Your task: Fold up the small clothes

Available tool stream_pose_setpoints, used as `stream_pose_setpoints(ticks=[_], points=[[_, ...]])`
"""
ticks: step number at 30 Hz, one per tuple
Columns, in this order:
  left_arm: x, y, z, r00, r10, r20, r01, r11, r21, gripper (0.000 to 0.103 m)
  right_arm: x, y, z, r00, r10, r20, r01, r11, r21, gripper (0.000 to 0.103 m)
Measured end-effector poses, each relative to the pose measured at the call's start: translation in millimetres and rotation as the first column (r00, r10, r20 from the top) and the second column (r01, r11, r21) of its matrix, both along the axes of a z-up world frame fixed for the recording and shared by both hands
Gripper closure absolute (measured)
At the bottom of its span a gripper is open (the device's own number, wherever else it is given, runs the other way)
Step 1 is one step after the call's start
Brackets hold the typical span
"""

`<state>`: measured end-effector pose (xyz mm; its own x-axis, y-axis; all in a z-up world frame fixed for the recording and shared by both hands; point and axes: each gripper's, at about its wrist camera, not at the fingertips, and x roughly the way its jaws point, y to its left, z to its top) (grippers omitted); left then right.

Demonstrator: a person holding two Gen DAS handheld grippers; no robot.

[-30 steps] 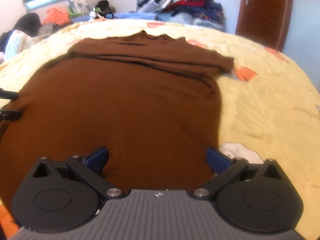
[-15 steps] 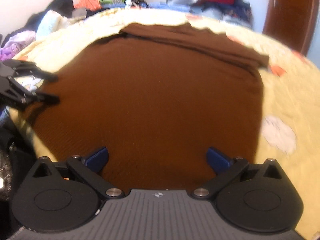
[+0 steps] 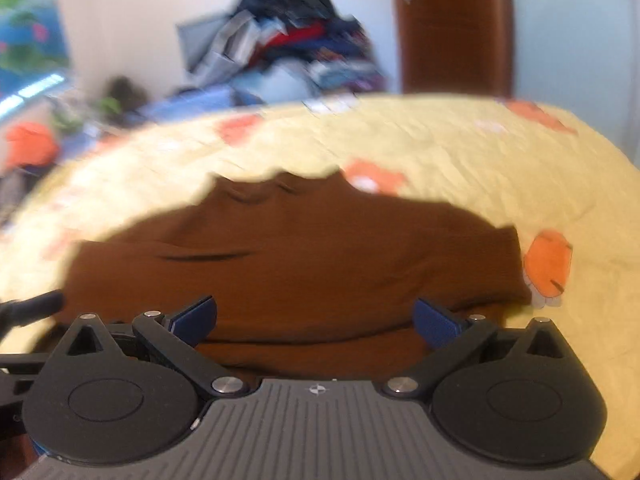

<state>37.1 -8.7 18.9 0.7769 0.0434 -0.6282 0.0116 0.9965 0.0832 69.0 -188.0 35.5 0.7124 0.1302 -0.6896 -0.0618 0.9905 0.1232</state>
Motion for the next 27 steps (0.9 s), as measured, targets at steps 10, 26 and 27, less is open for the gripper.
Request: stream_pose_setpoints(ticks=[10, 26, 27], points=[[-17.3, 1.6, -5.7, 1.000, 0.006, -0.018, -0.005, 1.000, 0.016, 0.014, -36.0, 8.3, -15.3, 0.998, 0.048, 0.045, -0.042, 0.991, -0.127, 0.000], [-159.9, 15.0, -16.2, 0.998, -0.051, -0.046, 0.048, 0.997, -0.063, 0.000, -146.8, -7.1, -24.9, 0.991, 0.106, 0.080, -0.094, 0.987, -0.134, 0.000], [-167.4, 12.4, -17.2, 0.998, -0.048, -0.039, 0.046, 0.997, -0.059, 0.000, -146.5, -8.7, -25.1, 0.992, 0.101, 0.078, -0.090, 0.988, -0.129, 0.000]])
